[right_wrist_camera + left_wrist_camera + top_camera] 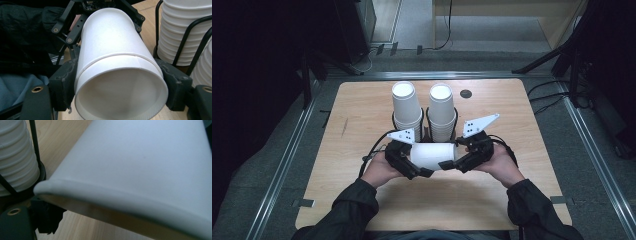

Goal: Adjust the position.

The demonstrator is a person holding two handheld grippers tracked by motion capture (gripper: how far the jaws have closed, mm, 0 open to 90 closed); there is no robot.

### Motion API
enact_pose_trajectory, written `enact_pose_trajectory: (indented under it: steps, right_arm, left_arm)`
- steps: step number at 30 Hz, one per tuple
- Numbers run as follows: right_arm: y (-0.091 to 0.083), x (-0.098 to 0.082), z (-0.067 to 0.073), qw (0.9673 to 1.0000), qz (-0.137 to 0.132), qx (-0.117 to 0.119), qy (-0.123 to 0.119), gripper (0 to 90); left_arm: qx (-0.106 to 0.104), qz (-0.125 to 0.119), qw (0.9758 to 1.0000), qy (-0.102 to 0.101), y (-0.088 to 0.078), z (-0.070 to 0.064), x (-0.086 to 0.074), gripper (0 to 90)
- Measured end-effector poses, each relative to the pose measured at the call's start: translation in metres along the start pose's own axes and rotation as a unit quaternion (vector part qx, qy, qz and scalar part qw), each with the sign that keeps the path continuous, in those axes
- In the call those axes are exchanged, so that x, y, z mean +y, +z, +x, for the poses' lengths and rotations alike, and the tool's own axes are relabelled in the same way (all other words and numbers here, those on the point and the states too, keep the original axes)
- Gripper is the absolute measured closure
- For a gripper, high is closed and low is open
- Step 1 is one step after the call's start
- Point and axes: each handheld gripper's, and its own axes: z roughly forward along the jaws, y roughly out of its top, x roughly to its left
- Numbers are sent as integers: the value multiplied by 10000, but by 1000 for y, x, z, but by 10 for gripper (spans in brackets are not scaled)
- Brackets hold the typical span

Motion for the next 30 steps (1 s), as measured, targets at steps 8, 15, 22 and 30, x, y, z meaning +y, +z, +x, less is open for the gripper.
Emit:
enact_pose_trajectory:
  steps: [8,15,22,30]
  right_arm:
    - [-2,0,0,9999,-12,-87,51,179]
    - [-7,-5,-2,9994,225,-262,56,137]
    - [-5,-10,-3,9974,554,-468,42,135]
    - [-5,-15,-5,9959,710,-552,33,135]
  left_arm:
    - [-111,185,9997,-95,-3,3,1,114]
    - [104,311,9993,-174,-15,4,0,114]
    - [440,568,9973,-160,-32,3,2,112]
    - [779,913,9928,-60,-42,1,4,112]
